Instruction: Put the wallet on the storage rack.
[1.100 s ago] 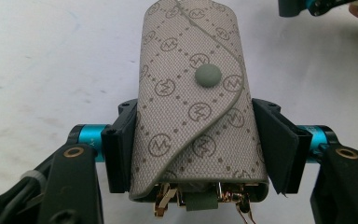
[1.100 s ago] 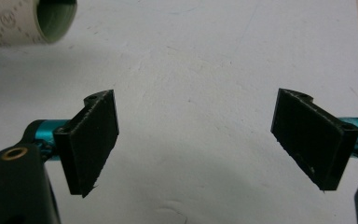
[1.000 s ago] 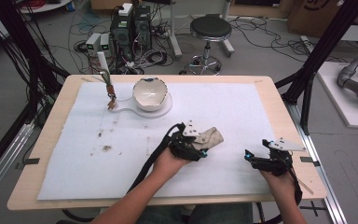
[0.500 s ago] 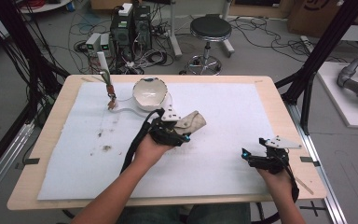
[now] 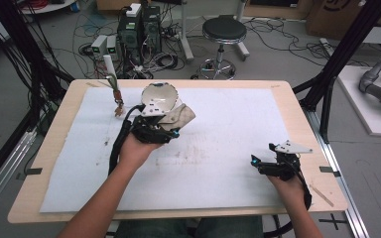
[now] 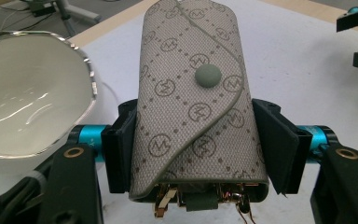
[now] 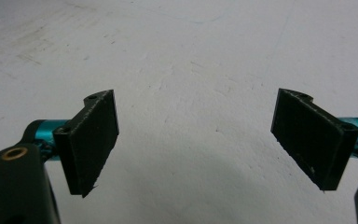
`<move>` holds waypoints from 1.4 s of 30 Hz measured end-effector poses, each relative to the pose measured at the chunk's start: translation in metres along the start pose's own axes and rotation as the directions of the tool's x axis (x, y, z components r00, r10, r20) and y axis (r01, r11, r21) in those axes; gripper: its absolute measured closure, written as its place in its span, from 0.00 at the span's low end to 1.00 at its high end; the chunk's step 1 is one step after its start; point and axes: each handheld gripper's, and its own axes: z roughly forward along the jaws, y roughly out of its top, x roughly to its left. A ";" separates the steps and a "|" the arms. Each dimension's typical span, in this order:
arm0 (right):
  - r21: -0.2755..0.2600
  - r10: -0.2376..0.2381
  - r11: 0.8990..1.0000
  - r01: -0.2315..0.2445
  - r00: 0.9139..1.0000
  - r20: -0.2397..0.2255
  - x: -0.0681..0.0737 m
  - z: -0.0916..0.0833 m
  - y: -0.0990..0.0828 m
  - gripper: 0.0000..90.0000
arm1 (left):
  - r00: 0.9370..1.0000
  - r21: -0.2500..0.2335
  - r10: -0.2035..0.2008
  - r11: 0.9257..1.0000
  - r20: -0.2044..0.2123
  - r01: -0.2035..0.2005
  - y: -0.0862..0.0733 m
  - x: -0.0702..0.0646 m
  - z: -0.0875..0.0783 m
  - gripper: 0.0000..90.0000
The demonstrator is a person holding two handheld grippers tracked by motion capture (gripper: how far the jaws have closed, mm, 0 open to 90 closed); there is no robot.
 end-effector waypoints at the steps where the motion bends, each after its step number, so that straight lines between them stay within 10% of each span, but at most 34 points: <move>1: 0.002 0.001 1.000 -0.001 1.000 -0.004 0.001 0.001 0.001 0.17 | 1.000 -0.001 -0.004 1.000 -0.007 0.004 0.000 0.003 -0.002 0.41; 19: 0.008 -0.017 1.000 0.017 1.000 -0.025 0.003 0.013 0.007 0.17 | 0.991 0.029 -0.048 0.998 -0.128 0.052 -0.005 0.045 -0.013 0.41; 42: 0.019 -0.017 1.000 0.017 1.000 -0.018 0.006 0.007 0.001 0.17 | 0.983 0.108 -0.049 0.992 -0.179 0.069 0.004 0.078 0.013 0.41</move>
